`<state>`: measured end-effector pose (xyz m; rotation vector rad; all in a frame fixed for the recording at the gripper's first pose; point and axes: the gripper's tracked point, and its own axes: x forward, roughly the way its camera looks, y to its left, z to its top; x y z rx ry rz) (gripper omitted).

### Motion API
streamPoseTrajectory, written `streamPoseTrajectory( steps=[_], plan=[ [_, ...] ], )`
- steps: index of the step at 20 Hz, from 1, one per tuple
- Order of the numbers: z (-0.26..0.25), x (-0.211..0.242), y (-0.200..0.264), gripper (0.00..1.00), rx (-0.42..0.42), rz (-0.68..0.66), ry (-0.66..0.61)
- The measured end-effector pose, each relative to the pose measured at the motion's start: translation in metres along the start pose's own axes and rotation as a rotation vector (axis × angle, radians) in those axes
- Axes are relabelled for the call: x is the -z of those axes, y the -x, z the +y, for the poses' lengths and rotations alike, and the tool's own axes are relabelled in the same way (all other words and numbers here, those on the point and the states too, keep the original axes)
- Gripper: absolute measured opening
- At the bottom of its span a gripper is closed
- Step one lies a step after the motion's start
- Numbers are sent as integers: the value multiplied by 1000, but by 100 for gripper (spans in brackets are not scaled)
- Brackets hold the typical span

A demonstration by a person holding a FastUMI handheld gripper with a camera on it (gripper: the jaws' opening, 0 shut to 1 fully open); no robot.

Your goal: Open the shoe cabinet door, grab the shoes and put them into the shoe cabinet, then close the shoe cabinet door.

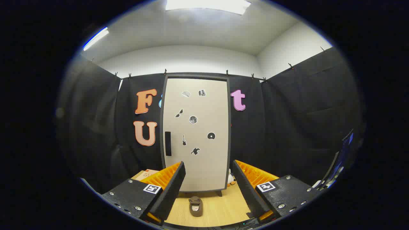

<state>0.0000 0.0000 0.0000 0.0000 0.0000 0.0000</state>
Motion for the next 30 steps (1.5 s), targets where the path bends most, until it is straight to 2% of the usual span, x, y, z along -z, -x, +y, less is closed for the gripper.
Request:
streamPoseTrajectory(
  steps=[13,17,24,30],
  plan=[
    [-13,1,-5,93,27,15,-2],
    [-20,-1,-7,93,37,0,38],
    [-21,2,-6,94,6,0,24],
    [-37,9,-5,94,-1,-2,63]
  ],
)
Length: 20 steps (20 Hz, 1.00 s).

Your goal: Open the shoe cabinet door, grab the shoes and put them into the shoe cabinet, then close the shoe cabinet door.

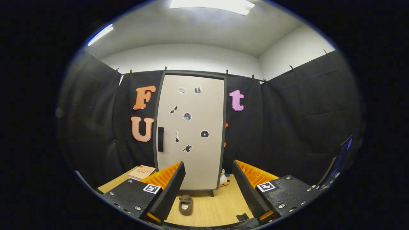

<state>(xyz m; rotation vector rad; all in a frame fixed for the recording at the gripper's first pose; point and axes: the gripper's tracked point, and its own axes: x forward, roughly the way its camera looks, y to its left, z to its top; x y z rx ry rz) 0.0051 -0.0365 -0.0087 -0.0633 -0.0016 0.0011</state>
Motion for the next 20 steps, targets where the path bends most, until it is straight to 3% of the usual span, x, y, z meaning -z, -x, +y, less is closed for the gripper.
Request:
streamPoseTrajectory(
  steps=[10,20],
  plan=[
    [4,5,-23,94,-86,-5,-55],
    [67,19,-96,94,-112,7,-91]
  ],
)
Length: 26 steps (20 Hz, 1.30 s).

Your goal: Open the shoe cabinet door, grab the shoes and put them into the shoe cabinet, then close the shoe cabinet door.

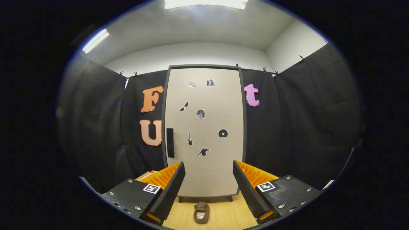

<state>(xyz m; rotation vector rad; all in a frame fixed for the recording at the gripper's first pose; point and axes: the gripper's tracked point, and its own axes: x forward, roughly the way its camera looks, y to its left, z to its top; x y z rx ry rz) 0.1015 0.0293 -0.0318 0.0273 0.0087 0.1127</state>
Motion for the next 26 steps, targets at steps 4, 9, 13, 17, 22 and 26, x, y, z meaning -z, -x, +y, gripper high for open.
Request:
streamPoseTrajectory(
  steps=[4,9,13,17,22,26],
  plan=[
    [39,10,-44,94,0,21,-58],
    [76,22,-92,94,12,65,-24],
    [102,31,-124,93,0,94,-29],
    [125,31,-153,91,-24,93,-48],
    [147,35,-190,87,-41,100,-35],
    [155,38,-215,80,-47,116,-31]
  ],
)
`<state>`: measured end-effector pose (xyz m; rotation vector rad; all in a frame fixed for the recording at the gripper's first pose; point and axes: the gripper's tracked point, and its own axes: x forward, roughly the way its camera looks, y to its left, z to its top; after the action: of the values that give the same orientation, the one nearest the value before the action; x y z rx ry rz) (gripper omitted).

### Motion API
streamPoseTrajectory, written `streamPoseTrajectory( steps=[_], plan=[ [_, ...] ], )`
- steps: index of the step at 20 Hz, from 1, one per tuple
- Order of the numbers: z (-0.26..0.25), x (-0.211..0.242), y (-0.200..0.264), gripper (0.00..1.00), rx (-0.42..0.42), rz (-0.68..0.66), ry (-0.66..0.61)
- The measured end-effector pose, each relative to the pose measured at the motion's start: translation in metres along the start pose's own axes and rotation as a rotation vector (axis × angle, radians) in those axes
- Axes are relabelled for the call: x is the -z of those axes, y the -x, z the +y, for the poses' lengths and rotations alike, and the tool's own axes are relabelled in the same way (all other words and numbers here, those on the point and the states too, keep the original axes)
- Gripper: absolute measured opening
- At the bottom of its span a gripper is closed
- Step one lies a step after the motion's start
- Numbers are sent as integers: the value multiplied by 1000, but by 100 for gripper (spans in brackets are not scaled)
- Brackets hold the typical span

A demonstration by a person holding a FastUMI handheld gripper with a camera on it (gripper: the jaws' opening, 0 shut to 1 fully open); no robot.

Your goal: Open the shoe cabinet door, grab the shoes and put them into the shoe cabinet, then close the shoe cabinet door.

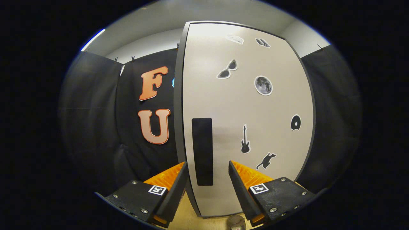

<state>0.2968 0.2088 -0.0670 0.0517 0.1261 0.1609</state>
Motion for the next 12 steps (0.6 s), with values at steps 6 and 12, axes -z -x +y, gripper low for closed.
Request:
streamPoseTrajectory(
  steps=[6,12],
  plan=[
    [0,0,-24,66,9,18,21],
    [6,6,-32,38,25,55,35]
  ],
)
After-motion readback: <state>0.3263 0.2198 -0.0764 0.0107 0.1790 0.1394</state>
